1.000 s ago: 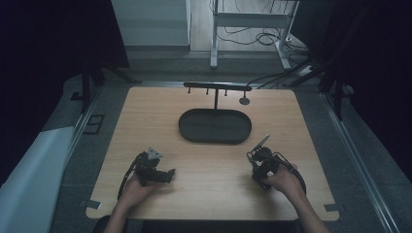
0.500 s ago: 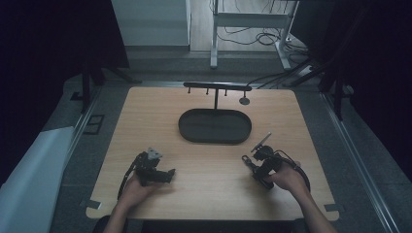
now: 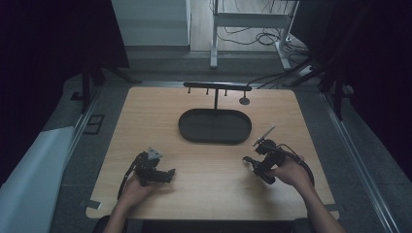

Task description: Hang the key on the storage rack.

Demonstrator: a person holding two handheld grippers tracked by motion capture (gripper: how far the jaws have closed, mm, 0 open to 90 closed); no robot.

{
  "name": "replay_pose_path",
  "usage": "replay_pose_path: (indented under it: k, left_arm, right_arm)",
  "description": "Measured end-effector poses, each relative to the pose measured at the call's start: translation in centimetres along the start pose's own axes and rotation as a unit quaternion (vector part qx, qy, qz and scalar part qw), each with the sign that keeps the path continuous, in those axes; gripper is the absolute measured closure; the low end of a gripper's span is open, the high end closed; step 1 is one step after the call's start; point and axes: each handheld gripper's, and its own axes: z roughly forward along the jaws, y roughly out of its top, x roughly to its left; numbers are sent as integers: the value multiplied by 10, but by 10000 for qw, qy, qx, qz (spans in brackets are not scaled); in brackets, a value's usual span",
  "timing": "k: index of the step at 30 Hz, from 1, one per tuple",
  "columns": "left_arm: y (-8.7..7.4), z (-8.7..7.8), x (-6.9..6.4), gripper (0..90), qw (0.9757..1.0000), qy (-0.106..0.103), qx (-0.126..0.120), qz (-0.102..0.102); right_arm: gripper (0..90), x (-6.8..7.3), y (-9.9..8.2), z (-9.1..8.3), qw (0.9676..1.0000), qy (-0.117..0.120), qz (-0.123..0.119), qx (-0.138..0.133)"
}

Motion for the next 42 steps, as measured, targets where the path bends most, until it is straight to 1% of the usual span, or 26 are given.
replay_pose_path:
  k: [6, 9, 14, 17, 19, 21, 22, 27, 28, 33, 35, 40, 42]
  left_arm:
    - [0, 0, 0, 0, 10000, 2, -1, 10]
    - [0, 0, 0, 0, 10000, 2, -1, 10]
    - [0, 0, 0, 0, 10000, 6, -5, 6]
    - [0, 0, 0, 0, 10000, 8, -1, 7]
    - [0, 0, 0, 0, 10000, 9, -1, 6]
    - [0, 0, 0, 0, 10000, 10, -21, -17]
    - [0, 0, 0, 0, 10000, 10, -16, -11]
    - [0, 0, 0, 0, 10000, 8, -16, -22]
    - [0, 0, 0, 0, 10000, 10, -17, -22]
    - [0, 0, 0, 0, 10000, 10, -25, -14]
    - [0, 0, 0, 0, 10000, 10, -24, -15]
    - [0, 0, 0, 0, 10000, 6, -25, -13]
    - [0, 0, 0, 0, 10000, 5, -26, -12]
  right_arm:
    - [488, -5, 3, -15, 10000, 22, -7, -62]
    - [489, -11, 5, -23, 9999, 44, 47, -79]
    - [489, -15, 8, -30, 9999, 48, 97, -115]
    - [489, -18, 13, -37, 9999, 56, 97, -122]
    - [489, -19, 15, -39, 9999, 54, 79, -128]
    - [489, -21, 20, -46, 9999, 62, 77, -132]
    - [489, -21, 20, -46, 9999, 62, 77, -132]
    - [489, -27, 30, -57, 9998, 86, 119, -153]
    - [489, -27, 30, -57, 9998, 86, 119, -153]
    - [489, -32, 39, -69, 9996, 115, 154, -205]
    - [489, -32, 40, -71, 9996, 111, 164, -211]
    - [490, -36, 47, -80, 9991, 238, 185, -283]
    - [490, -37, 49, -82, 9992, 230, 179, -290]
